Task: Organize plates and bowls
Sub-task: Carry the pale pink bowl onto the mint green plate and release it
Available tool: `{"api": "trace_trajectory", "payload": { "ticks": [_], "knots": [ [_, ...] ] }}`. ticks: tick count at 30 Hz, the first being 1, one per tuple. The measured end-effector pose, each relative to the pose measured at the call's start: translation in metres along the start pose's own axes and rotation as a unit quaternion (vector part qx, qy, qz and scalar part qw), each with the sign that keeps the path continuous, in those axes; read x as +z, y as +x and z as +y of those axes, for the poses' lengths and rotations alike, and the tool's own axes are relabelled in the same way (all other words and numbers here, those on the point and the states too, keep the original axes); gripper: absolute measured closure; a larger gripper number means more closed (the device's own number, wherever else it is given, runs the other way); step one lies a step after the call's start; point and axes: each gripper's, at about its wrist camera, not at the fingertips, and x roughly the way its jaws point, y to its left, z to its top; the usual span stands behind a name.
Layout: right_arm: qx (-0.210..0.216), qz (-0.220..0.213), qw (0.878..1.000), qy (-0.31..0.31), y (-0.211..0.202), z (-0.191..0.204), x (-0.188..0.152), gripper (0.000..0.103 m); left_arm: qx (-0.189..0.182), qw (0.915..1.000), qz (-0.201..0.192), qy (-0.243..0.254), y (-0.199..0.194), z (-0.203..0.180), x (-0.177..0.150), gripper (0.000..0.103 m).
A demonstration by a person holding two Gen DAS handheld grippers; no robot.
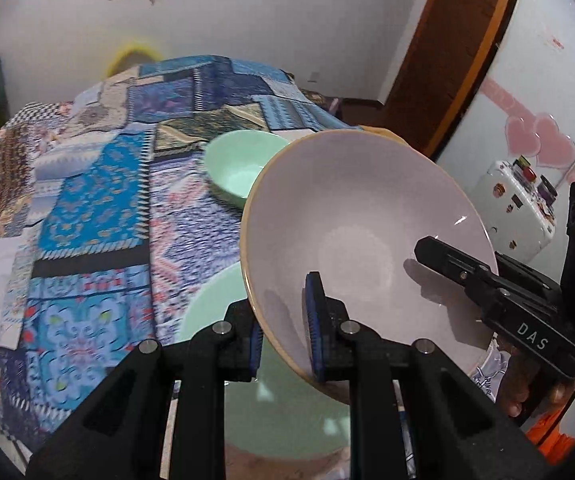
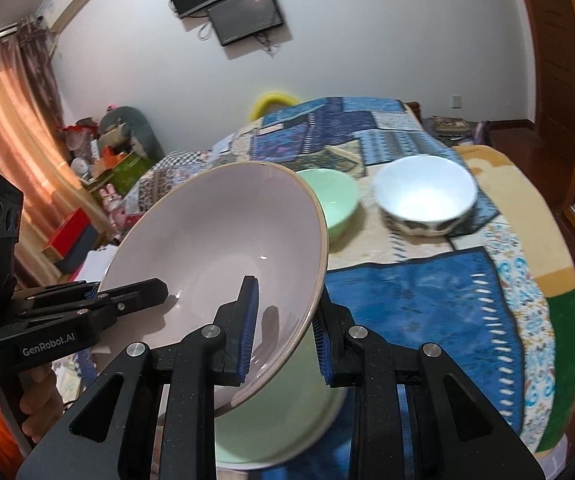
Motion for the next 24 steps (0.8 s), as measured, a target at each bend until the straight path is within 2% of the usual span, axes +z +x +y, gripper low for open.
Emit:
{"api": "trace_trajectory", "payload": {
  "ticks": [15,24],
  "knots": [
    [0.058,0.033,0.996,-0.057,0.04,0.085,-0.012,0.079,0.045,0.9956,-0.035,-0.074,-0.061,0.09,-0.049,0.084],
    [0.092,0.069,0.991,-0.066,0.073,0.124,-0.027,0.079,0.079,0.9908,-0.033,-0.104,-0.08,0.139,-0.074,0.084]
  ]
}}
